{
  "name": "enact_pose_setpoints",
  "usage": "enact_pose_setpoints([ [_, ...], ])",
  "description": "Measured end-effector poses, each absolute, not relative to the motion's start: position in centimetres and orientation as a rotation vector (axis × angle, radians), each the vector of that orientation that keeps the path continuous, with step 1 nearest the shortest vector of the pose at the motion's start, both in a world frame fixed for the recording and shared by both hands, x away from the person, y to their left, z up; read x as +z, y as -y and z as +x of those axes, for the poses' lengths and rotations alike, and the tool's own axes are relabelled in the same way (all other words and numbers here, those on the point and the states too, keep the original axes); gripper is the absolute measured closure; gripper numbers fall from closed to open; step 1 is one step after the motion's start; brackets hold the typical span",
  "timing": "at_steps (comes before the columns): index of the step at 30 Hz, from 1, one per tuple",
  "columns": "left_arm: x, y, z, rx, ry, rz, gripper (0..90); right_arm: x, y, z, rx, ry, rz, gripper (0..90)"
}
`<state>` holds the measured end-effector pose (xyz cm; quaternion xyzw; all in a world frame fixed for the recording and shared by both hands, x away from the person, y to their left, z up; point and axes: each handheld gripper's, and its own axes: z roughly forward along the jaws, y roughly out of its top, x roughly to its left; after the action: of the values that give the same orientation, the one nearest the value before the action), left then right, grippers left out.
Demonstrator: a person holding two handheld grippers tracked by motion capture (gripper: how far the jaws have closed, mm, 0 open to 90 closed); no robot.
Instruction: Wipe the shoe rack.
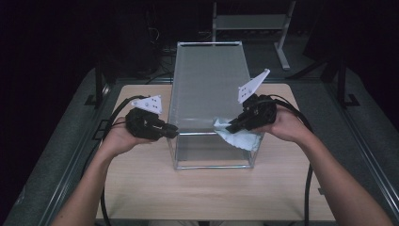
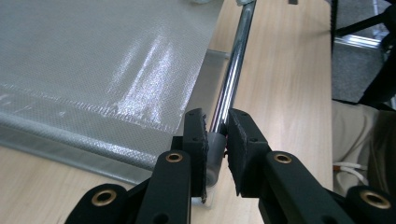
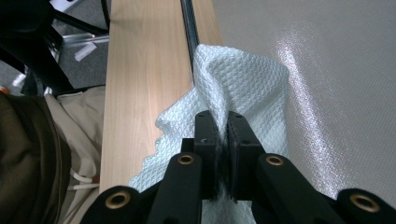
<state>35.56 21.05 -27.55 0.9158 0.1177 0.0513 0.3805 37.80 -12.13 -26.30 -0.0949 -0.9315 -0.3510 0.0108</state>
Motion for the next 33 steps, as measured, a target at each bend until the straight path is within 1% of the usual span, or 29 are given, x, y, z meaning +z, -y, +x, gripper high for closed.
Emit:
enact_pose_setpoints([
  [3,-27.5,-21.0,35.6,0.124,-0.299,2.340,77.3,-26.4,12.3,37.8,-1.116,2.901,-0.310,83.6],
  [5,-27.4,-21.1,35.5,0.144,-0.287,2.340,76.9,-26.3,12.5,37.3,-1.135,2.910,-0.303,83.5],
  [8,-26.9,-21.8,35.0,0.160,-0.298,2.302,72.5,-25.8,12.6,36.2,-1.163,2.923,-0.268,83.5],
  [12,-26.5,-23.3,34.2,0.187,-0.318,2.278,70.3,-25.5,12.5,35.6,-1.164,2.922,-0.253,83.6],
  [20,-28.2,-25.6,33.6,0.204,-0.398,2.264,64.1,-26.7,13.6,35.0,-1.136,2.955,-0.306,83.5],
  [28,-30.8,-24.3,34.3,0.163,-0.419,2.274,63.1,-27.5,14.8,35.0,-1.176,2.964,-0.367,83.5],
  [33,-31.6,-23.1,34.6,0.138,-0.417,2.272,68.0,-28.2,15.0,34.6,-1.162,2.976,-0.370,83.7],
])
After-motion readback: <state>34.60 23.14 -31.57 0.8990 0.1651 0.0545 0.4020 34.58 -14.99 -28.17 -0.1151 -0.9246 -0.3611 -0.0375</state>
